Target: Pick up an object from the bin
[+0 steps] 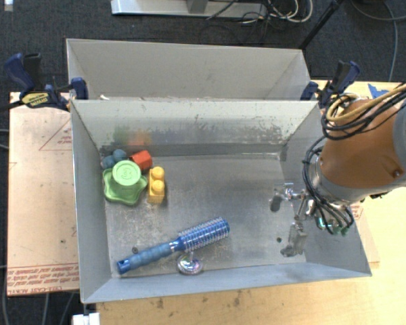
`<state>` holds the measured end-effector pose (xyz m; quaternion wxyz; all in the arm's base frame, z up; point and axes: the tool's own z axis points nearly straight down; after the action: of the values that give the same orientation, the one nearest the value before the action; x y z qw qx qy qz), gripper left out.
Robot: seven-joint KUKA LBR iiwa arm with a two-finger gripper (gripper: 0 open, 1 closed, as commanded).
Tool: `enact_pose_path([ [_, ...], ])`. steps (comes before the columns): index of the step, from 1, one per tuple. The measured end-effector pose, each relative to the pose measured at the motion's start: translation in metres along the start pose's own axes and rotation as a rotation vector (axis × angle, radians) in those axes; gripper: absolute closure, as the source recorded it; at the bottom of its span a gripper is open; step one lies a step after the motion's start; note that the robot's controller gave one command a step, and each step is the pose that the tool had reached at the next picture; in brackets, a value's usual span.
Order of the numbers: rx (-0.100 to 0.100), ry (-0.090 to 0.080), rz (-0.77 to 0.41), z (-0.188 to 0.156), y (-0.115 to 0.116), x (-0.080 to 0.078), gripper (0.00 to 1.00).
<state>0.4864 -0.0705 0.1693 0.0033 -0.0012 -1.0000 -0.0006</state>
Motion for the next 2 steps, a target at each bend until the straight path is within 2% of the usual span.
enact_pose_path([
  [1,-0.003,-0.005,-0.148,0.018,0.113,0.005,0.00],
  [2,0.000,-0.003,-0.147,0.104,0.116,-0.023,0.00],
])
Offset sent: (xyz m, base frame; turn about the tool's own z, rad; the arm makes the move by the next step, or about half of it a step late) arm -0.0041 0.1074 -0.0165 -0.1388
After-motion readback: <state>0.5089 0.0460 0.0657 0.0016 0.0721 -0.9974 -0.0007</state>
